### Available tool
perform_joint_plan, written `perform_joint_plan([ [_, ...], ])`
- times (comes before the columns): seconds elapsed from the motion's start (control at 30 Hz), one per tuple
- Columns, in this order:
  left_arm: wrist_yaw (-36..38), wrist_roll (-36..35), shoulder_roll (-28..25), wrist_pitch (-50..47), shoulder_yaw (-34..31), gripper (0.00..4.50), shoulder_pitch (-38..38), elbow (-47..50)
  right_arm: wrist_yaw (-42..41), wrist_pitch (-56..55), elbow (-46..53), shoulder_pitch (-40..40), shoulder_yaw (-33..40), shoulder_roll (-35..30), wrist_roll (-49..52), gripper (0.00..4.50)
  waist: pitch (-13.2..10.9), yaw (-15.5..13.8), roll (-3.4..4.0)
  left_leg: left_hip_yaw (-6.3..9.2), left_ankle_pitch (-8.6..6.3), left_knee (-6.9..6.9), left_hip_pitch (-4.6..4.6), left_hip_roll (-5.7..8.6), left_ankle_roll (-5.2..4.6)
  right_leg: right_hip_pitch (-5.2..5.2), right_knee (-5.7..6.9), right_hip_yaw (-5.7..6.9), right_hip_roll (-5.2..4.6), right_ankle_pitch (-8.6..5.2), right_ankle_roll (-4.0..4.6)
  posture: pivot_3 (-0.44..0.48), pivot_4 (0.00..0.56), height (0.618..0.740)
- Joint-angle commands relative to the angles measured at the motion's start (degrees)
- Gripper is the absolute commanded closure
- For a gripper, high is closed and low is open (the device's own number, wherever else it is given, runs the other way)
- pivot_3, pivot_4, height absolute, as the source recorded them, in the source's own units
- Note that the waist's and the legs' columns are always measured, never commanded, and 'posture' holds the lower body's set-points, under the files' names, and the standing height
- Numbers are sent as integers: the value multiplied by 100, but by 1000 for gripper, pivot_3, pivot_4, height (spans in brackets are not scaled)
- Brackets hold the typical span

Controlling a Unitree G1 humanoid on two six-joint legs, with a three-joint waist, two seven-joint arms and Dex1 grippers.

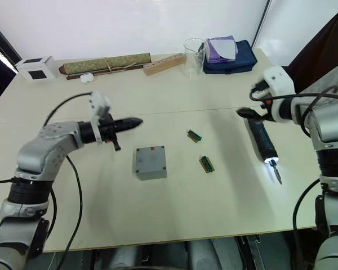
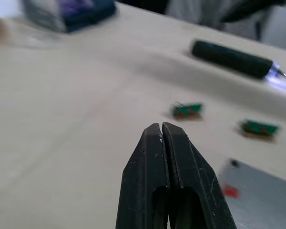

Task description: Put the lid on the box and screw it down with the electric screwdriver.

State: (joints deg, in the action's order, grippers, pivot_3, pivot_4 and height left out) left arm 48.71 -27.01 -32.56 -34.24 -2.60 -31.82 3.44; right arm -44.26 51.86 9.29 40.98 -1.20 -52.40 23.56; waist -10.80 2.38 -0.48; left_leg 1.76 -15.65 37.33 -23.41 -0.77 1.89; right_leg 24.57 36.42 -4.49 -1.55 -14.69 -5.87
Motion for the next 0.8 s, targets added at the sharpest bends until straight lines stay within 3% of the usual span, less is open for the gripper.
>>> perform_joint_plan([
  [0.03, 159, 451, -415, 166, 373, 4500, 610, 293, -373, -22, 1622, -1040, -162, 277, 675, 33, 1, -12, -2, 3, 0, -2, 0, 0, 0, -3, -4, 1, -1, 0, 0, 0, 150, 740],
  [0.2, 362, 764, -868, 299, 652, 4500, 1127, 530, -356, 0, 2331, -1788, -546, 436, 716, 33, -8, -58, -1, -2, 3, 20, -13, 9, 5, 3, 3, -2, -34, 4, -4, 0, 150, 740],
  [0.33, 388, 791, -943, 159, 756, 4500, 1456, 907, -290, -21, 2522, -2247, -897, 890, 874, 33, 5, -79, -23, -1, 2, 60, 12, 2, 5, -53, -9, 4, -18, 2, 17, 0, 150, 740],
  [0.47, 333, 885, -603, 175, 1097, 4500, 1256, 767, -232, -227, 2230, -2099, -1535, 1066, 356, 33, 3, -129, -22, -5, 3, 80, 15, 1, 6, -54, -2, 3, -8, 14, 25, 0, 150, 740],
  [0.8, 557, 1205, -169, 652, 1454, 4500, 630, 38, -14, 72, 2334, -1949, -1636, 1550, 442, 33, 4, -144, -23, -2, 3, 84, 11, 1, 6, -32, 40, 3, -1, 27, 5, 0, 150, 740],
])
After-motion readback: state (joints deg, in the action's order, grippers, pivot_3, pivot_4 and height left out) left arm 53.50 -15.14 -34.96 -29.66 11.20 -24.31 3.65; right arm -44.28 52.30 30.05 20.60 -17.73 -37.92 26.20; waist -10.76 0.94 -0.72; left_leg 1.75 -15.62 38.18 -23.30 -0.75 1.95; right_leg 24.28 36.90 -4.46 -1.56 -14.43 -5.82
